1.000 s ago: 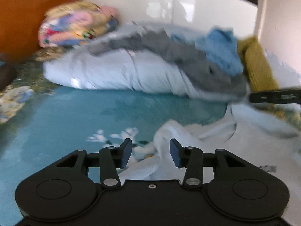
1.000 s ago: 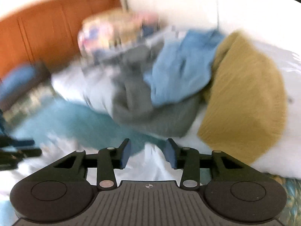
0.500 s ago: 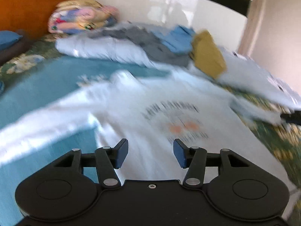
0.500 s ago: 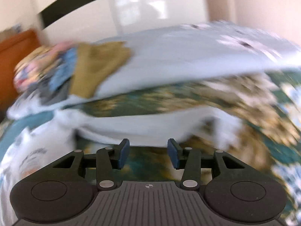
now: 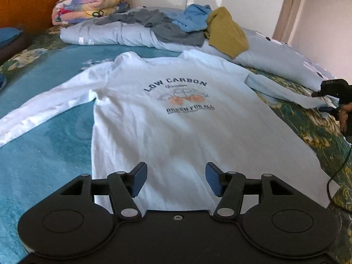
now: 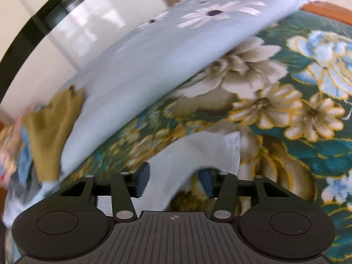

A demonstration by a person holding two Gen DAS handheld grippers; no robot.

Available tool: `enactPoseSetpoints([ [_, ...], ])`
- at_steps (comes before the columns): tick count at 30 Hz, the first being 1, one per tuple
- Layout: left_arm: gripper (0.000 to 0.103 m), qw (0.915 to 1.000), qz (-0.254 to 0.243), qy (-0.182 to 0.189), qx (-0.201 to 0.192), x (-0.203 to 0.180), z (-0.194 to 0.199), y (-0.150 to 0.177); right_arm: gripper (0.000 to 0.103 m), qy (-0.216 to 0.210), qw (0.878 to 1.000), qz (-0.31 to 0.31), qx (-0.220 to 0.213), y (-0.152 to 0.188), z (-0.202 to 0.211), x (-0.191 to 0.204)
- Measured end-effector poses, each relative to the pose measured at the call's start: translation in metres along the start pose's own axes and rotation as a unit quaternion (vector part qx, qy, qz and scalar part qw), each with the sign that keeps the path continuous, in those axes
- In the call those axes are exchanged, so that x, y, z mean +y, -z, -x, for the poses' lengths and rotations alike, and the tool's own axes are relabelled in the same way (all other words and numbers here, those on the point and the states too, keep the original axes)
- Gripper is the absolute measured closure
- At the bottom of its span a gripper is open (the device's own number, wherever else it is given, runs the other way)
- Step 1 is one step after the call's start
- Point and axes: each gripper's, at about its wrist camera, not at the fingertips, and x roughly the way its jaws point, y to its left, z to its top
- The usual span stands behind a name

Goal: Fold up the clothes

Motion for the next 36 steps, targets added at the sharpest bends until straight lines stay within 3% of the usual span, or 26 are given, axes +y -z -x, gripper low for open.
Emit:
enactPoseSetpoints([
  [1,0.045,1.0000,0.001,-0.002,0.000,0.001,0.000,-0.001,0.085,0.005,1.000,-0.002,-0.003,-0.003,-0.002,0.000],
  [3,0.043,1.0000,0.004,-0.007,0.001,0.003,0.001,-0.001,0.098,0.016,1.000,0.002,-0.014,-0.009,-0.003,0.002],
  [11,0.042,0.9997,0.020,-0.011,0.001,0.009,0.003,0.002,0.100,-0.034,0.991,0.036,-0.125,-0.045,0.039,0.034],
  [15,0.041,0.9995,0.030,-0.011,0.003,0.011,0.003,0.002,0.100,-0.022,0.989,0.070,-0.125,-0.044,0.039,0.050],
  [18,0.041,0.9993,0.035,-0.010,-0.003,0.015,0.007,0.002,0.100,-0.041,0.987,0.084,-0.132,-0.038,0.044,0.065],
  [23,0.039,0.9976,0.065,-0.021,-0.016,0.028,0.014,0.000,0.100,-0.110,0.961,0.195,-0.160,-0.029,0.061,0.135],
  [26,0.039,0.9959,0.080,-0.032,-0.027,0.039,0.020,-0.002,0.100,-0.153,0.945,0.245,-0.155,-0.014,0.065,0.180],
  [33,0.037,0.9882,0.129,-0.063,-0.053,0.074,0.039,-0.001,0.100,-0.216,0.907,0.349,-0.096,0.059,0.042,0.267],
  [36,0.037,0.9830,0.154,-0.078,-0.062,0.093,0.048,0.003,0.100,-0.240,0.896,0.369,-0.061,0.094,0.033,0.293],
])
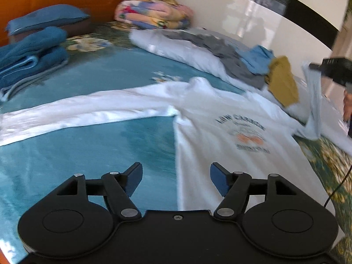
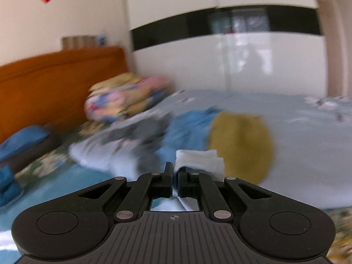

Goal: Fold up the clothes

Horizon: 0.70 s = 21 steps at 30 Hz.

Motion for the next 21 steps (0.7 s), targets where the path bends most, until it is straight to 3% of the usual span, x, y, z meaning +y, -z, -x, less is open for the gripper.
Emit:
enactPoseSetpoints([
  [9,0.033,0.9975,0.066,-0.027,-0.002,0.053,0.005,-0.001,0.100,-0.081,0.989,0.069,0.107,0.064,-0.050,0.116],
  [15,0.033,0.9962,0.080,-0.034,0.004,0.070,0.003,0.004,0.098,-0.089,0.976,0.089,0.175,0.103,-0.066,0.142],
  [21,0.033,0.9971,0.071,-0.028,0.005,0.064,-0.006,-0.007,0.080,-0.125,0.959,0.113,0.227,0.119,-0.055,0.148],
])
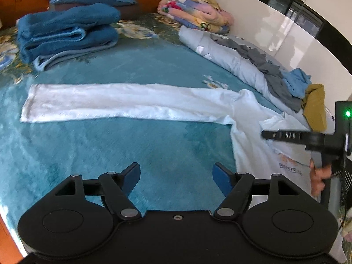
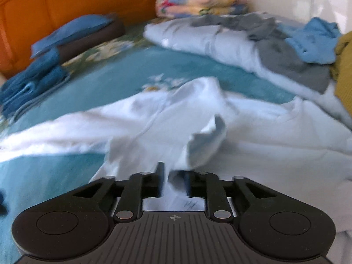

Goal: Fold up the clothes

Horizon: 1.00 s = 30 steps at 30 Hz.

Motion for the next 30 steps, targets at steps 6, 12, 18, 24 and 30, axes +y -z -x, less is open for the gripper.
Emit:
enactPoseSetpoints([
  [6,0.029,0.9970,-0.060,0.048,0.003,-0.046,-0.020,-0.021,0.063,-0.002,0.997,-0.042,-0.064,0.030,0.071,-0.028],
  [12,0.028,0.9887,-0.120,0.088,0.015,-0.105,-0.076,-0.035,0.062,0.028,0.985,-0.152,-0.081,0.077,0.120,-0.080],
  [18,0.039,0.9866,-0.120,0.101,0.045,-0.134,-0.126,-0.036,0.056,0.050,0.974,-0.208,-0.078,0.109,0.142,-0.109],
  [24,0.054,0.9898,-0.054,0.119,0.056,-0.122,-0.145,-0.034,0.055,0.049,0.972,-0.217,-0.078,0.112,0.135,-0.120],
  [30,0.091,0.9919,-0.027,0.112,0.053,-0.123,-0.153,-0.037,0.055,0.041,0.970,-0.224,-0.081,0.108,0.126,-0.122],
])
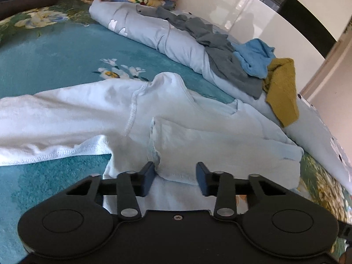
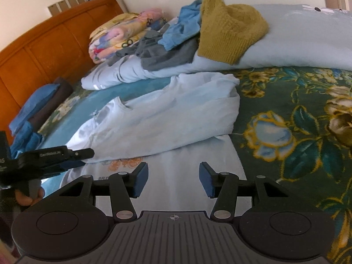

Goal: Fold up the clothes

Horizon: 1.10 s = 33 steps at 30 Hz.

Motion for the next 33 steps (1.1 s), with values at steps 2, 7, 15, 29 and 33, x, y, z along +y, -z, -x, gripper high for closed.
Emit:
enactPoseSetpoints([
  [2,0.103,0.9998,0.018,-0.003,-0.003,0.001,-0.001,-0.004,0.055,0.002,1.000,-0.001,0.002,0.001,-0.001,0.000],
  [7,0.103,0.9977,0.024,0.027,-0.058,-0.008,0.026,-0.033,0.054,-0.007,1.000,0.001,0.010,-0.003,-0.008,0.004],
  [15,0.103,0.9915,-0.007,0.023,-0.128,0.001,0.063,-0.069,0.048,-0.030,0.998,0.053,0.016,-0.019,-0.033,0.029],
  [29,0.103,0.9923,-0.014,-0.059,-0.108,0.052,0.051,-0.066,0.048,0.079,0.989,0.121,0.019,-0.041,-0.085,0.036],
  [33,0.103,0.9938,-0.016,-0.067,-0.088,0.064,0.042,-0.058,0.048,0.084,0.989,0.125,0.001,-0.036,-0.062,0.029],
])
